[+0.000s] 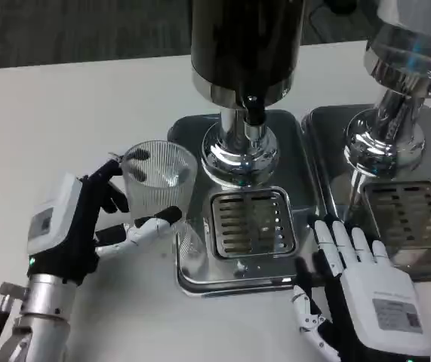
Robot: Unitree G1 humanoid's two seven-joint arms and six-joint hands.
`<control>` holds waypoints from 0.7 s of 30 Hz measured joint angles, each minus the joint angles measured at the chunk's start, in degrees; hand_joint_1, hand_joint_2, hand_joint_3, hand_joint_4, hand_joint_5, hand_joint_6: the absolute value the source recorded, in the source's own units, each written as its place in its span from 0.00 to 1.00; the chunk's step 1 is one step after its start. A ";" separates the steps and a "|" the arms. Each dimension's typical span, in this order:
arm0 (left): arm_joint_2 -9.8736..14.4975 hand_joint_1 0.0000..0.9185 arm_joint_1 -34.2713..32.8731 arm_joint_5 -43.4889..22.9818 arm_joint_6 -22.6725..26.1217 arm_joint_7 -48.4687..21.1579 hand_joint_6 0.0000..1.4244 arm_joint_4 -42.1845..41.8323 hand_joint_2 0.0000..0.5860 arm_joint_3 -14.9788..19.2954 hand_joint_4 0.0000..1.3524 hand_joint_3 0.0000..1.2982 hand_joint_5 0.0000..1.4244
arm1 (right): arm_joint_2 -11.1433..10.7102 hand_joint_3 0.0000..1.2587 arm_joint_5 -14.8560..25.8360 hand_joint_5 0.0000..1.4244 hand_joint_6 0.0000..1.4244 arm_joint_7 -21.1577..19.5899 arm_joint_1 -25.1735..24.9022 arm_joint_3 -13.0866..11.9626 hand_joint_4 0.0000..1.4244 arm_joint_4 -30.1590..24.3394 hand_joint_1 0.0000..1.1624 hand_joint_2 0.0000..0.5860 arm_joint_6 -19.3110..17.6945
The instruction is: Grasp the cup under the faucet to collect the drink, then remove the cup.
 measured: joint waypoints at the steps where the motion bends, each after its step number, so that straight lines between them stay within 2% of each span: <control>1: -0.12 0.51 -0.41 0.11 0.00 0.00 0.61 0.00 0.24 -0.27 0.39 0.36 0.57 | 0.00 0.03 0.00 0.00 0.00 -0.02 0.00 -0.01 0.00 0.00 0.00 0.86 0.05; 16: -3.36 0.51 -6.11 3.66 0.16 -0.14 0.62 2.06 0.24 -6.37 0.39 0.37 0.57 | 0.26 0.03 0.00 0.00 0.00 -0.16 -0.73 -0.37 0.00 0.01 0.00 0.88 0.41; 21: -5.68 0.50 -8.32 4.29 1.80 -0.69 0.62 4.38 0.24 -7.43 0.39 0.37 0.57 | 0.70 0.03 0.03 0.00 0.00 -0.19 -1.06 -0.59 0.00 0.06 0.00 0.89 0.51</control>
